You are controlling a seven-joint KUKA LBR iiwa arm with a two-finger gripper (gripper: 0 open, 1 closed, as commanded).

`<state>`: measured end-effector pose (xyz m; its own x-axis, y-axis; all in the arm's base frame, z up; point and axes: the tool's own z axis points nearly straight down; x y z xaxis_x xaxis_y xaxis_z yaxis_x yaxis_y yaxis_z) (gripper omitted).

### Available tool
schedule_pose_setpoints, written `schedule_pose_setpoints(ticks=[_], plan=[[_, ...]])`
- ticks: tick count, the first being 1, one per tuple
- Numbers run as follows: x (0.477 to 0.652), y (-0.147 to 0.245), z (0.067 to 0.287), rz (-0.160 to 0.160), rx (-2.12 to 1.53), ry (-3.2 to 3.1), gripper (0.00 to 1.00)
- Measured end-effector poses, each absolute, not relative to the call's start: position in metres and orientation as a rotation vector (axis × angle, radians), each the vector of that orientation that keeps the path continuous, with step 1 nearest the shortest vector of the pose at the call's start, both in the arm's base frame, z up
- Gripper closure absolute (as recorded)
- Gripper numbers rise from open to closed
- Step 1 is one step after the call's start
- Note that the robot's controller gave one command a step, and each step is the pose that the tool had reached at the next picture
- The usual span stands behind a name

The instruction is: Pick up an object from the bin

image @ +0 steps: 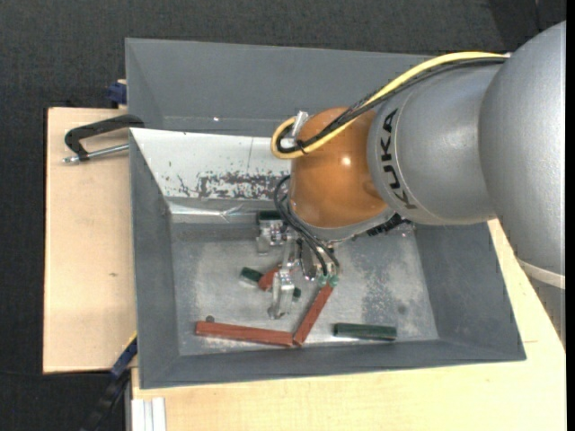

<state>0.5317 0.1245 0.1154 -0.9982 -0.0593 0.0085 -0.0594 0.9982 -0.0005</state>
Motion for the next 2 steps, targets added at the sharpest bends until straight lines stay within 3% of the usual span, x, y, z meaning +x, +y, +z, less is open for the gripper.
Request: schedule_pose_setpoints(ticks=[1, 2], plan=[[0.5519, 0.1007, 0.0728, -0.003, 0.625, -3.082, 1.0], [0.5519, 0.1007, 0.0728, -0.003, 0.626, -3.082, 1.0]])
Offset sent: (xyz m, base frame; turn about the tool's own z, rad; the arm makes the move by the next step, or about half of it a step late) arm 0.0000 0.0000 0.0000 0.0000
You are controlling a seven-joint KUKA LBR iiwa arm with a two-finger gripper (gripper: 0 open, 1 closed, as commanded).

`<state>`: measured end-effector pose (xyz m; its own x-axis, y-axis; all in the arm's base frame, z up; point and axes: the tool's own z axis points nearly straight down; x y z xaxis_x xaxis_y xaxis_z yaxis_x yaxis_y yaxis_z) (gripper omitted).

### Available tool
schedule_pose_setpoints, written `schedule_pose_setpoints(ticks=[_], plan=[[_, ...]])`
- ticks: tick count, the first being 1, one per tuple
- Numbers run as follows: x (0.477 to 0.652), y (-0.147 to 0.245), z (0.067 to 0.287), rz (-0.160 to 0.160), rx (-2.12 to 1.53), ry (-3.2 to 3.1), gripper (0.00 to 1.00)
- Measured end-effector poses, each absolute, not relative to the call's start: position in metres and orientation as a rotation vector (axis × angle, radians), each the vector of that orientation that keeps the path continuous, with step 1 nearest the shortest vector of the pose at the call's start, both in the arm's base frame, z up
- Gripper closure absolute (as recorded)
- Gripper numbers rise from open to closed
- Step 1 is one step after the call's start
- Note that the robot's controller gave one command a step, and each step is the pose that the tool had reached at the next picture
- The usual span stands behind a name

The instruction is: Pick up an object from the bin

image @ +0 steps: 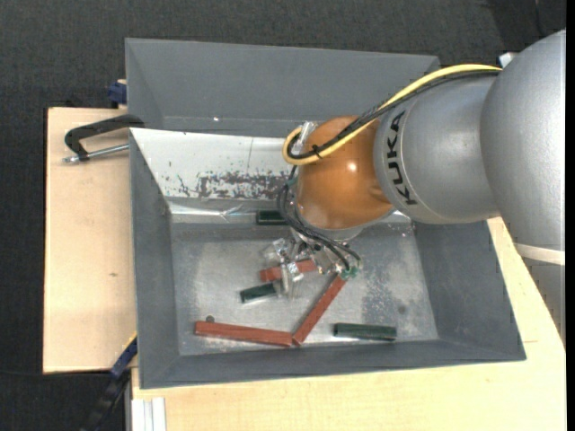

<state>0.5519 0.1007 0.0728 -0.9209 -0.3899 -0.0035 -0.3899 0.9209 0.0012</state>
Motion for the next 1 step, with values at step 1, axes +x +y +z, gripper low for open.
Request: schedule_pose_setpoints(ticks=[1], plan=[[0.5447, 0.1079, 0.1049, 0.002, -0.663, 3.071, 1.0]])
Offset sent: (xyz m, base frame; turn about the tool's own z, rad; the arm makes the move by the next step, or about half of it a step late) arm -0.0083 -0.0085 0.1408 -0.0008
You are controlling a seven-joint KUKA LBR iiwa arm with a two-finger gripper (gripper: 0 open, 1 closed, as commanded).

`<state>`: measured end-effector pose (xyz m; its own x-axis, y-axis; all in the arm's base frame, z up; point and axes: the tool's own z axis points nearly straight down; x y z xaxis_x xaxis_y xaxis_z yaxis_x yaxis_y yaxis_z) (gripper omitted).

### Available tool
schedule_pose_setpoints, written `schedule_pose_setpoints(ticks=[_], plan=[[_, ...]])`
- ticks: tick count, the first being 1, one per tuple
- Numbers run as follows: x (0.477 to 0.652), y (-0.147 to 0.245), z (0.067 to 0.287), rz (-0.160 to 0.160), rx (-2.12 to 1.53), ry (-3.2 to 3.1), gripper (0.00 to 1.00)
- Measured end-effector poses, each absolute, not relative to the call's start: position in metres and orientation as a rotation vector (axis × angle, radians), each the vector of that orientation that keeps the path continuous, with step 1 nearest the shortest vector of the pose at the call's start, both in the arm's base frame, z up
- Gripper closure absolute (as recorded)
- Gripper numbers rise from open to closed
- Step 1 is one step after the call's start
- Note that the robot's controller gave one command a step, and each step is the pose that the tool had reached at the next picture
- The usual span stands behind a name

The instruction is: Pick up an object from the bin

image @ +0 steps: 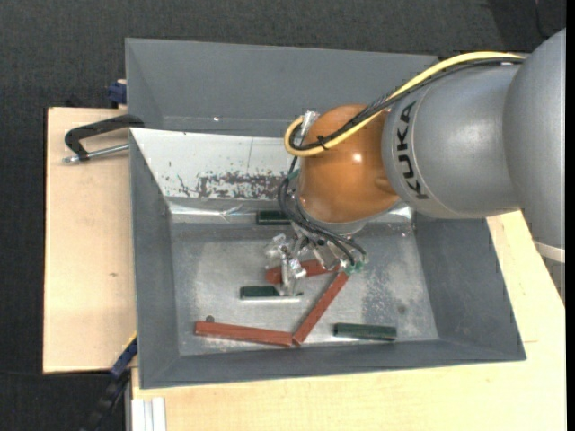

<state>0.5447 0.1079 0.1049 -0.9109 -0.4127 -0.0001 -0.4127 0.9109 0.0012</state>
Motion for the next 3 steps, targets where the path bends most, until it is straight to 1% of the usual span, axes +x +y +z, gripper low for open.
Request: schedule_pose_setpoints(ticks=[1, 2, 3], plan=[[0.544, 0.103, 0.164, -0.003, 0.654, -3.074, 1.0], [0.582, 0.143, 0.129, -0.004, 0.534, -3.1, 0.0], [0.582, 0.143, 0.13, -0.004, 0.535, -3.1, 0.0]])
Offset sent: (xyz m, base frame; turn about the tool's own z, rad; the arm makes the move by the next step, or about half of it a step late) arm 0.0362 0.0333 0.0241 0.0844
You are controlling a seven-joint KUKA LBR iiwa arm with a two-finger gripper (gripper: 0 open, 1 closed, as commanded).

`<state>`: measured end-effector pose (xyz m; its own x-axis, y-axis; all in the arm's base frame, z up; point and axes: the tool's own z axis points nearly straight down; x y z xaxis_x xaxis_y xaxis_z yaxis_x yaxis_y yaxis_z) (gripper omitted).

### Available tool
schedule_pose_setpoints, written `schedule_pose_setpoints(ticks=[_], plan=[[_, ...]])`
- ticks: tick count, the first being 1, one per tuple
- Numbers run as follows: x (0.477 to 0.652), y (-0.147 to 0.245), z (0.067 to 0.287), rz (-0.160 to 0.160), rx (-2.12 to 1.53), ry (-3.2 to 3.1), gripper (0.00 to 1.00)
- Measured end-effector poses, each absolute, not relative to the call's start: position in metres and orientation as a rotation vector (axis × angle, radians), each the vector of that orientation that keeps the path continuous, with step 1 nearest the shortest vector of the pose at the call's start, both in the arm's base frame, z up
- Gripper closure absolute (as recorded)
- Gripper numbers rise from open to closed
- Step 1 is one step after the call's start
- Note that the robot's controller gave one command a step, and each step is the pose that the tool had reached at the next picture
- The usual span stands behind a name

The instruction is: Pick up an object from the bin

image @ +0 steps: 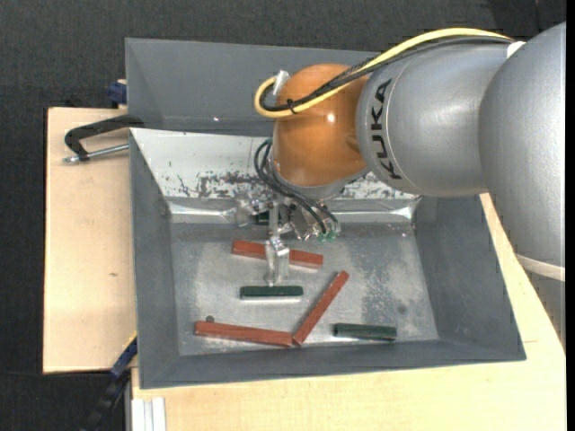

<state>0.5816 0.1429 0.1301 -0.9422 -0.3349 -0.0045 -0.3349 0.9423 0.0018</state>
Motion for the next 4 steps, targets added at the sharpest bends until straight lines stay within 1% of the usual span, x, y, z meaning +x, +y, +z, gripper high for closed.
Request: schedule_pose_setpoints(ticks=[1, 2, 3, 4], plan=[[0.582, 0.143, 0.13, 0.004, -0.531, 3.092, 0.0], [0.579, 0.127, 0.146, 0.003, -0.628, 3.075, 0.0], [0.589, 0.097, 0.073, 0.006, -0.679, 3.059, 1.0], [0.588, 0.096, 0.072, 0.003, -0.678, 3.063, 0.0]])
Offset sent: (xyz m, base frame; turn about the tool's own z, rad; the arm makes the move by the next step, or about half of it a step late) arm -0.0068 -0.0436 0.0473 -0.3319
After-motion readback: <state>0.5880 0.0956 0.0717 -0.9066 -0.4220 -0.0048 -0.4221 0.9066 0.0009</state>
